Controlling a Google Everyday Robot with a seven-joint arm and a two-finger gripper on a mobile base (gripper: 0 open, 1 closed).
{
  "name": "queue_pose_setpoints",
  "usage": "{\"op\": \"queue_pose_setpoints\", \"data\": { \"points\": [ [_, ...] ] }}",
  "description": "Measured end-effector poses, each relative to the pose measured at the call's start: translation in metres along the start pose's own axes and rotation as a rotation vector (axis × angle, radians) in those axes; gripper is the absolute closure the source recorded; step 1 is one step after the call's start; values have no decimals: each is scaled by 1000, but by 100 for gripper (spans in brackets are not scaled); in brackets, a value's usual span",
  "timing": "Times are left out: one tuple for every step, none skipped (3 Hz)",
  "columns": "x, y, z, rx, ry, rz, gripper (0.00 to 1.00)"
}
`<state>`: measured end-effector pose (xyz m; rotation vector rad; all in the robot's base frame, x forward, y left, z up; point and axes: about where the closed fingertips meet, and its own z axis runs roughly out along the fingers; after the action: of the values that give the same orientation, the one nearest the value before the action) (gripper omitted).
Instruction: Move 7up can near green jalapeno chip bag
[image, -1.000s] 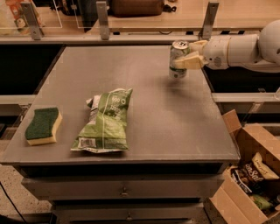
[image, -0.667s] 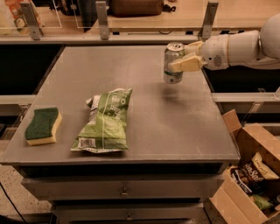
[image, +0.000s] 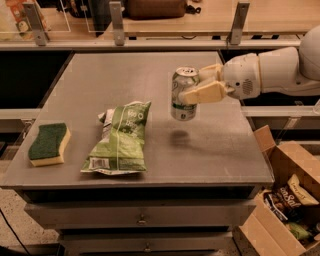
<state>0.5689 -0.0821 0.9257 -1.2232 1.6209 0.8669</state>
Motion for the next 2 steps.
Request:
{"op": "queue_pose_setpoints", "data": {
  "points": [
    [7,43,27,-116,-43,1,100],
    [8,69,52,-184,-87,-51,100]
  ]
}}
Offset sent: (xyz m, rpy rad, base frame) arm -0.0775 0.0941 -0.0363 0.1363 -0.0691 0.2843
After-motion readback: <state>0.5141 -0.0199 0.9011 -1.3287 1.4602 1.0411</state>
